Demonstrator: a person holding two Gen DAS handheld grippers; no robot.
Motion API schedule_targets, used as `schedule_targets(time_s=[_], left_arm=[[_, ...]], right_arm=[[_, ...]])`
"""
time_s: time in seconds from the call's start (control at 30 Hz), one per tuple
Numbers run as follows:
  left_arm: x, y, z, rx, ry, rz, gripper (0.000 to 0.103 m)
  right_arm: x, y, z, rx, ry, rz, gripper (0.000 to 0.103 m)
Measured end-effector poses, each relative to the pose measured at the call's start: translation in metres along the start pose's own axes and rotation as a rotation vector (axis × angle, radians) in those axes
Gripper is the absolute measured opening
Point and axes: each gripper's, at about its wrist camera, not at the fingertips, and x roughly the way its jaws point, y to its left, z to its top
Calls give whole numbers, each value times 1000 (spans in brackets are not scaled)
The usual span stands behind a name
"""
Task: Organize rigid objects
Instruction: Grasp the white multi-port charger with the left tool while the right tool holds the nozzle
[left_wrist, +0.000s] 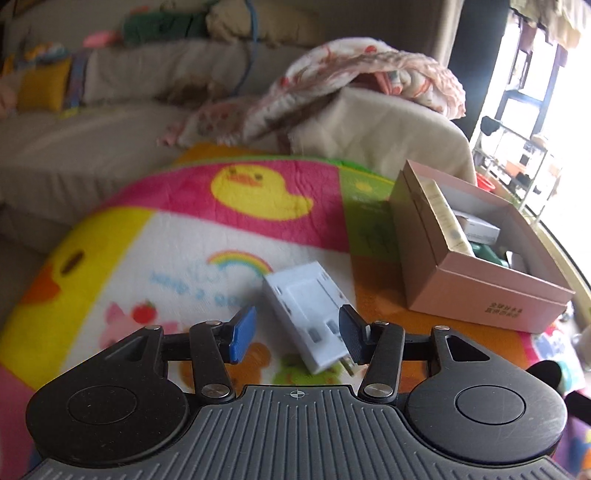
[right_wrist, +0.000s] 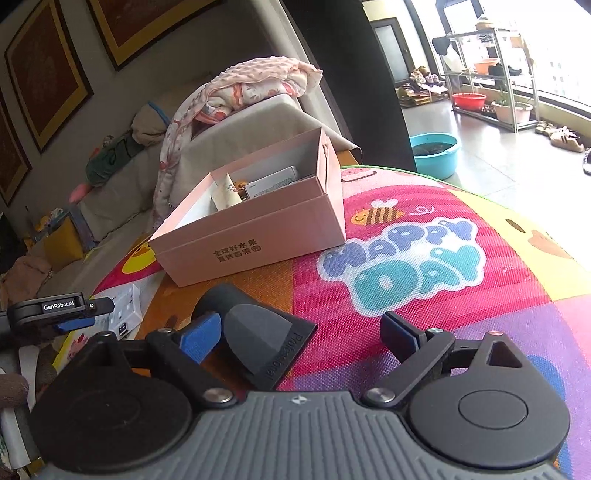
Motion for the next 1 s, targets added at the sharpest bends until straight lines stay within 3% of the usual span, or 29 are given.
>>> schedule_targets(time_s=[0.13,0.4,0.67,0.83,1.0], left_arm=[[22,-10,6,12,27,-37,60],[46,-46,2,239,31,-3,57],[45,-46,0,304,7,-38,53],[36,-45,-4,317,13,-104,53],[6,-44,-12,351,6,-200,53]], right_arm=[[2,4,0,-21,11,-14,95],[8,12,-1,-77,45,-39,100],[13,18,0,-118,80,-53,103],[13,17,1,-128,99,-45,103],[6,30,4,-270,136,-14,103]])
